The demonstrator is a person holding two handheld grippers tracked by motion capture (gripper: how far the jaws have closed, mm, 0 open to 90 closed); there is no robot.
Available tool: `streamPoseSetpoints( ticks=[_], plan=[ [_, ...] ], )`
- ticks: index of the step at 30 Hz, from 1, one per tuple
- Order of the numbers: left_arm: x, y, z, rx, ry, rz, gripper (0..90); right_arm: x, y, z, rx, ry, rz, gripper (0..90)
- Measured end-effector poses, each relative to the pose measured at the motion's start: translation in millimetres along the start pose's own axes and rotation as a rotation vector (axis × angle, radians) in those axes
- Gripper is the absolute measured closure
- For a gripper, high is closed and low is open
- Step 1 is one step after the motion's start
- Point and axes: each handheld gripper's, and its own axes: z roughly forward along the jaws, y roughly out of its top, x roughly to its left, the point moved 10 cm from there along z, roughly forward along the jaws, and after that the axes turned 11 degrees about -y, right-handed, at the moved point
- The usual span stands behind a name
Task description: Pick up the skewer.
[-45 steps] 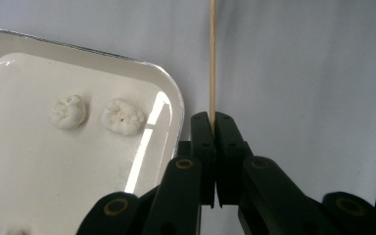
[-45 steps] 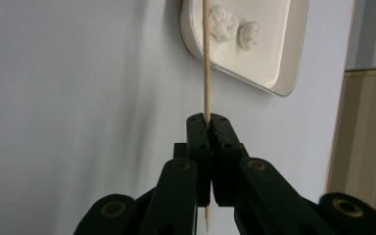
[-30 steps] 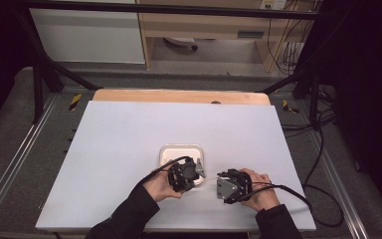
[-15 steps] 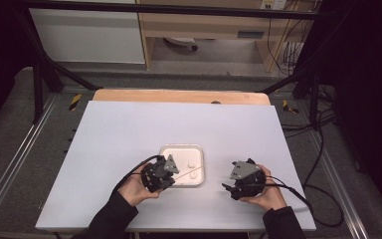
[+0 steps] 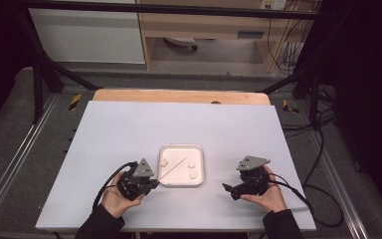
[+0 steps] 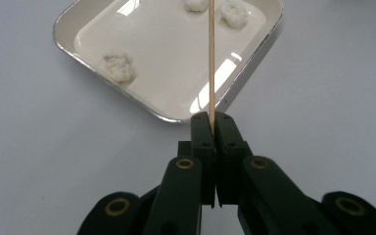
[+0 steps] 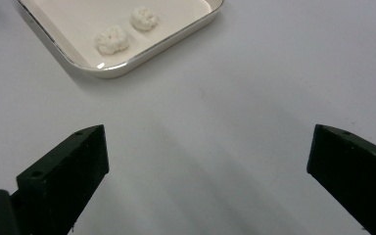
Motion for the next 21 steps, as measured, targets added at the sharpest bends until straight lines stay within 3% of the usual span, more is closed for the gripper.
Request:
streamPoseSetpoints(
  ticks=[2, 3, 4, 6, 10, 17, 21],
  plan=[
    [1.7, -3.8, -3.1, -0.028, 0.010, -0.014, 88.4, 0.2, 2.9, 0.2, -0.011, 0.006, 0.020, 1.8],
    [2.0, -5.4, -4.4, -0.042, 0.011, -0.021, 88.4, 0.8, 5.9, 0.2, -0.012, 0.015, 0.062, 1.5],
    [-0.7, -9.7, -6.2, -0.044, 0.007, -0.062, 88.4, 0.8, 5.9, 0.2, -0.012, 0.015, 0.062, 1.5],
    [3.8, -11.2, -8.0, -0.077, 0.017, -0.039, 88.4, 2.0, 9.1, 1.0, -0.006, 0.025, 0.077, 0.9],
    [4.7, -16.6, -11.6, -0.124, -0.001, -0.063, 88.4, 7.9, 21.2, 4.5, -0.008, 0.036, 0.099, 0.8],
    [7.5, -24.0, -17.1, -0.159, 0.003, -0.085, 88.4, 19.0, 43.3, 14.5, -0.030, 0.057, 0.141, 0.8],
    [8.6, -26.3, -15.2, -0.166, -0.006, -0.096, 88.4, 24.0, 50.3, 21.4, -0.029, 0.052, 0.134, 0.8]
  ],
)
